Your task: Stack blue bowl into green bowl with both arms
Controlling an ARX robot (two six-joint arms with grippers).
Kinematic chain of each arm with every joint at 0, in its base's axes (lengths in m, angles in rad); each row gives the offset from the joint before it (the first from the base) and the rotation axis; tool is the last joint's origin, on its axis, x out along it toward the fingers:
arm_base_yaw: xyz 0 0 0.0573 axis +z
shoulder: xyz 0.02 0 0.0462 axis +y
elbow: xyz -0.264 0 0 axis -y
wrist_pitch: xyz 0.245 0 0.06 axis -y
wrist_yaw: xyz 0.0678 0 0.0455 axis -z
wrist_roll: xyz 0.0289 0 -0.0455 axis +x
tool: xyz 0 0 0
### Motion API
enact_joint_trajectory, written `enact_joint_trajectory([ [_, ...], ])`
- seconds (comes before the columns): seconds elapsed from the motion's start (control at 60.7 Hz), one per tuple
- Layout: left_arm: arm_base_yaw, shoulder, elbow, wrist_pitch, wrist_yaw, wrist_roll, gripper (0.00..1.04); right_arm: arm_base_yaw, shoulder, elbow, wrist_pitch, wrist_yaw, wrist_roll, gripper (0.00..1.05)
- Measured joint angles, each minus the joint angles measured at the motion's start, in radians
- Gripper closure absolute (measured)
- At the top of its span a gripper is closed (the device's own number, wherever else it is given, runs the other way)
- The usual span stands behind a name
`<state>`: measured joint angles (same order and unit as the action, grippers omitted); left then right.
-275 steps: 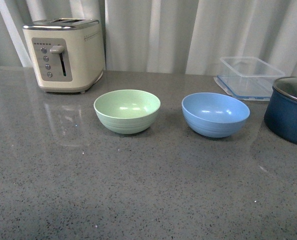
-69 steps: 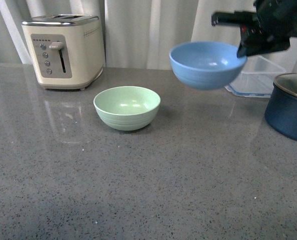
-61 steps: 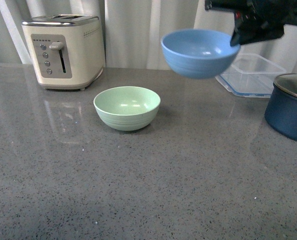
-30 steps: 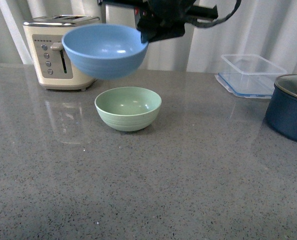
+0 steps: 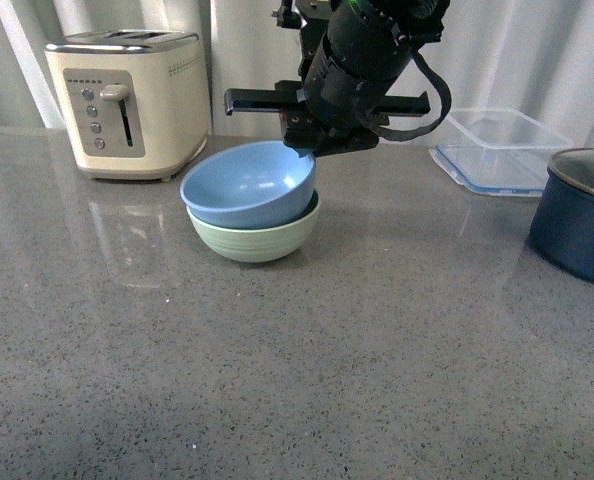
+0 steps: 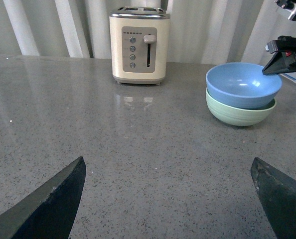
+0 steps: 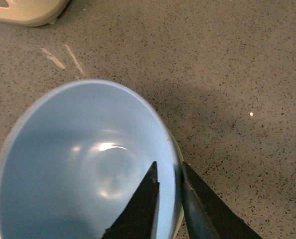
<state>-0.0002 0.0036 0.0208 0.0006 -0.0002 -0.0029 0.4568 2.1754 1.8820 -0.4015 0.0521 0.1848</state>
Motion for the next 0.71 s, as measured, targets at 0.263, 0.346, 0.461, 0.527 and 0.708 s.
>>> enact_joint_trajectory([
  [0.263,0.0,0.0,0.0,0.0,0.0,0.0,0.07,-0.008,-0.274,-0.187,0.105,-0.138,0.023,0.38],
  [0.346,0.0,0.0,0.0,0.0,0.0,0.0,0.07,-0.039,-0.459,-0.346,0.189,-0.186,0.026,0.2],
  [0.461,0.0,0.0,0.0,0.0,-0.001,0.0,0.07,-0.089,-0.685,-0.634,0.475,-0.011,-0.033,0.17],
  [0.527,0.0,0.0,0.0,0.0,0.0,0.0,0.07,-0.118,-0.792,-0.835,0.724,0.2,-0.102,0.29],
  [0.708,0.0,0.0,0.0,0.0,0.0,0.0,0.07,-0.2,-0.951,-1.212,0.975,0.205,-0.165,0.61],
])
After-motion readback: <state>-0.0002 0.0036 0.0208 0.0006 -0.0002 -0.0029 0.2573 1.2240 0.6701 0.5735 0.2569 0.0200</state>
